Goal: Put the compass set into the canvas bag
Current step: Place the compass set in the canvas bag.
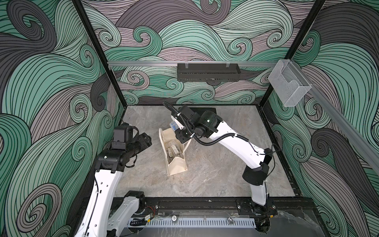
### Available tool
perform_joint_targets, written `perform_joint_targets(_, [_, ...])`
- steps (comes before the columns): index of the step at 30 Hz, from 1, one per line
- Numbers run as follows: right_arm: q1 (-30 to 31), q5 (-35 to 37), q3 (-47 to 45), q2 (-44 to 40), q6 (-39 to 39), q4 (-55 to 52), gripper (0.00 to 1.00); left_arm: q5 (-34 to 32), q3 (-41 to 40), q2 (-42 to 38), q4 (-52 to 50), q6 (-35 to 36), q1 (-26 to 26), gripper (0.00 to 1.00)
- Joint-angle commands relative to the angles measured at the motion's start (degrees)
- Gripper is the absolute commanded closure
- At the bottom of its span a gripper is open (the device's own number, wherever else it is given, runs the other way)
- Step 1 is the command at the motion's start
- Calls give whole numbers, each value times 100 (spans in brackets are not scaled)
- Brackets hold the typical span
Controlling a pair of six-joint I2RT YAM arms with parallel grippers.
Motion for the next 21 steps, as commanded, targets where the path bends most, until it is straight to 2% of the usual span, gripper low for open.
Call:
perform_joint_targets(1, [87, -139, 1, 94, 152, -133, 59, -69, 104, -95, -106, 127, -28, 26])
perform_joint_targets(5, [220, -190, 80, 279, 159, -135, 59, -87, 86, -139, -114, 136, -28, 26])
perform_joint_targets(21, [124, -319, 130, 1273, 640, -140, 58, -157, 95, -100, -158, 189, -28, 26])
